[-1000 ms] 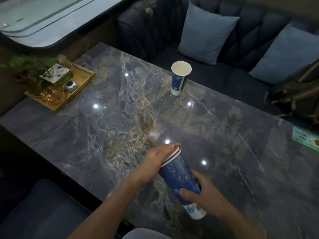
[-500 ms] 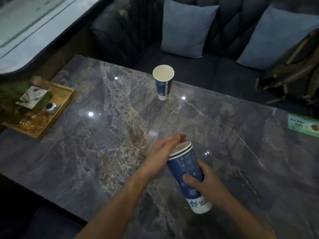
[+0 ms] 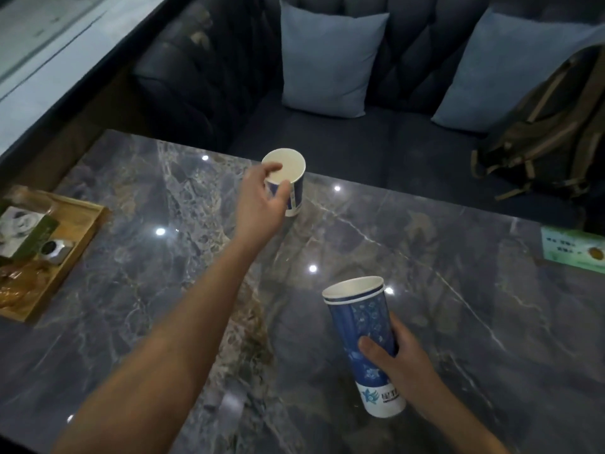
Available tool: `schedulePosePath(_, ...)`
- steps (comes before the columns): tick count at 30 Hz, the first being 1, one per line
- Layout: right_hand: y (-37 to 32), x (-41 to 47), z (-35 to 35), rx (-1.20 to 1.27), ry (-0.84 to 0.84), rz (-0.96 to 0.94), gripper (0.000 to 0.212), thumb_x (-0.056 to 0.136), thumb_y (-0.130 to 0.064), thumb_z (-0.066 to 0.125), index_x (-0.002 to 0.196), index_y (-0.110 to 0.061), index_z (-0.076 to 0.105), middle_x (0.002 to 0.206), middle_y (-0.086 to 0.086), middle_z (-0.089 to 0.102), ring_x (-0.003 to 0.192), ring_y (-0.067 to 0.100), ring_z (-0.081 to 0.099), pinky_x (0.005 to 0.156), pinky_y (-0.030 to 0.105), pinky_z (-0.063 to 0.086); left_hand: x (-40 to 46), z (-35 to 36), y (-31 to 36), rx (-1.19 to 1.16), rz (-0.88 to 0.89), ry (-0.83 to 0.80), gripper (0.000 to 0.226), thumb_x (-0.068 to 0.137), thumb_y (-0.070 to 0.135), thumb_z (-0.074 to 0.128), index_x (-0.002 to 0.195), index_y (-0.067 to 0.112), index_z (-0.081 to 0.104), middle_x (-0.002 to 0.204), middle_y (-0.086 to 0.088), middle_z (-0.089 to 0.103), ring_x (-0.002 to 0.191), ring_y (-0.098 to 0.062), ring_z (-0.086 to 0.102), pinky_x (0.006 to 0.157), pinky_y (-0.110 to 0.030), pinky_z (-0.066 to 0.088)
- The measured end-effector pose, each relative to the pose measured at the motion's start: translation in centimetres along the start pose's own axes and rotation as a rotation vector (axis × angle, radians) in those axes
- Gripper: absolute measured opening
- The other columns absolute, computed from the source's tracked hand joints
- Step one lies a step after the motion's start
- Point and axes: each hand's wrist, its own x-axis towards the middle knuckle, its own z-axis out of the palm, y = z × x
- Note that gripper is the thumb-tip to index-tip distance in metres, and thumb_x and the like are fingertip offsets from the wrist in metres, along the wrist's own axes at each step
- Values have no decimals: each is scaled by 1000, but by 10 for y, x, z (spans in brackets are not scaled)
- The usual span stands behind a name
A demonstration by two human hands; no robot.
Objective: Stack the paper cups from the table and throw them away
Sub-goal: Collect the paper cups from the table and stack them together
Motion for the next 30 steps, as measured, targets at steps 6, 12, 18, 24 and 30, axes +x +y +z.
schedulePosePath(6, 3, 7, -16, -38, 58, 2, 63, 55, -46, 88, 106, -19, 63, 97, 1, 78, 85, 18, 75, 68, 26, 60, 75, 37, -5, 606, 154, -310, 75, 85, 58, 50, 151, 43, 17, 164, -6, 1, 151, -31, 0, 119, -51, 6)
schedulePosePath(12, 9, 3, -29, -27, 70, 77, 67, 49, -46, 80, 106, -18, 60, 92, -11, 78, 81, 10, 75, 61, 18, 56, 92, 49, -19, 833, 175, -491, 55, 87, 52, 41, 141, 46, 29, 155, -6, 23, 141, -33, 18, 111, -57, 21)
schedulePosePath(18, 8, -5, -30, -13, 88, 83, 64, 56, -42, 89, 109, -21, 59, 93, -16, 77, 82, 7, 74, 62, 17, 56, 89, 37, -17, 741, 95, -519, 65, 84, 40, 48, 144, 48, 24, 154, -2, 21, 141, -32, 16, 113, -54, 19)
schedulePosePath(24, 4, -23, -32, -39, 113, 37, 74, 47, -50, 84, 110, -20, 60, 95, -12, 77, 83, 9, 75, 62, 19, 56, 74, 11, -26, 510, -23, -435, 79, 76, 33, 64, 146, 43, 28, 153, -8, 21, 140, -34, 20, 116, -46, 22)
schedulePosePath(30, 12, -48, -39, -80, 141, 25, 34, 77, -8, 76, 106, -19, 61, 86, -14, 78, 78, 10, 75, 60, 20, 57, 5, -17, -56, -43, -125, -33, 73, 82, 42, 69, 143, 17, 38, 144, -7, 42, 130, -16, 43, 115, -36, 33)
